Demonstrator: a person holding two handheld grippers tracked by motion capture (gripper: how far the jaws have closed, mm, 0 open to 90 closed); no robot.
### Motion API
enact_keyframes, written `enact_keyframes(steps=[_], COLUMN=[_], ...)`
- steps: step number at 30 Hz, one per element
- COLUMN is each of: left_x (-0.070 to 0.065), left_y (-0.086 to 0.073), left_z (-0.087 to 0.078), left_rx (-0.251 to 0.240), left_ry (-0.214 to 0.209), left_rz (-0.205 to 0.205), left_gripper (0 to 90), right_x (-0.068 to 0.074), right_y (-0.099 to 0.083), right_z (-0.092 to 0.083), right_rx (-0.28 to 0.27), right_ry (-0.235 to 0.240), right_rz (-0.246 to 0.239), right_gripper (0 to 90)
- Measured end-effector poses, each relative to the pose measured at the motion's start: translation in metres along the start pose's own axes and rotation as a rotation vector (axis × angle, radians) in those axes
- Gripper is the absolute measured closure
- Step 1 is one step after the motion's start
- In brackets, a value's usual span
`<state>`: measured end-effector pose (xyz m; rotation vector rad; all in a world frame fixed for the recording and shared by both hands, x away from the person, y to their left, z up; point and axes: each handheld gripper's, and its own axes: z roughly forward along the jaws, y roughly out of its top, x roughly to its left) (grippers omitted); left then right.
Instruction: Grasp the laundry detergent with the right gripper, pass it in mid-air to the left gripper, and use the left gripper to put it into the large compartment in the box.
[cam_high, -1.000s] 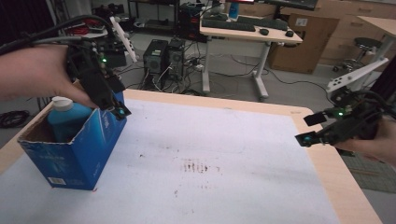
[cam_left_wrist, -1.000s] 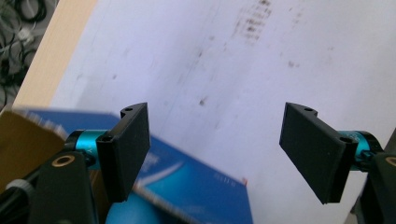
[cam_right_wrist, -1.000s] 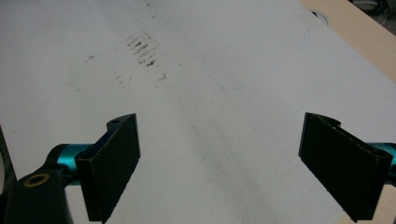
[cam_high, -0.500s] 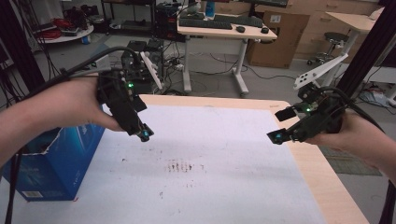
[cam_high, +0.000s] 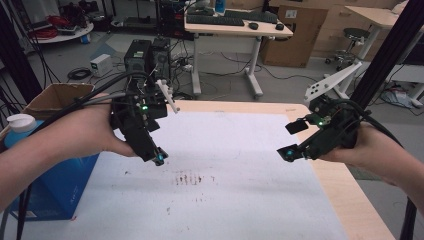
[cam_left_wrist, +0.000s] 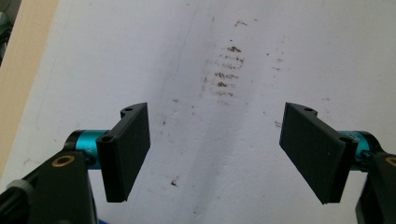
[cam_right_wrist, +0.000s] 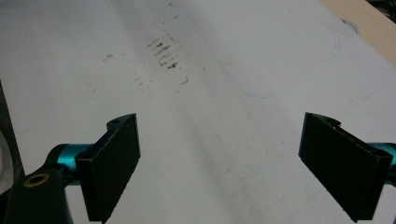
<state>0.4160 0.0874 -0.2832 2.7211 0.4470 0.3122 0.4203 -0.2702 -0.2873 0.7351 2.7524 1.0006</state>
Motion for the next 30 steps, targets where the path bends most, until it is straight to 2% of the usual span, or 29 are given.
enact_keyframes(steps=[9, 15, 30], left_x=[0.0032, 0.0036, 0.0041], left_y=[-0.0034, -0.0044, -0.0075], left_z=[0.0028, 0.0045, 0.0021], left_rx=[0.021, 0.019, 0.020], left_ry=[0.000, -0.001, 0.005], left_rz=[-0.016, -0.020, -0.031], left_gripper=[24.7, 24.7, 24.7], right_x=[-0.0004, 0.0000, -0.0016], right_y=[0.0003, -0.0003, -0.0008], right_z=[0.0024, 0.0048, 0.0064], right_rx=[0.011, 0.030, 0.036], right_ry=[0.008, 0.011, 0.014], right_rz=[-0.014, -0.019, -0.019], right_gripper=[11.9, 11.9, 11.9])
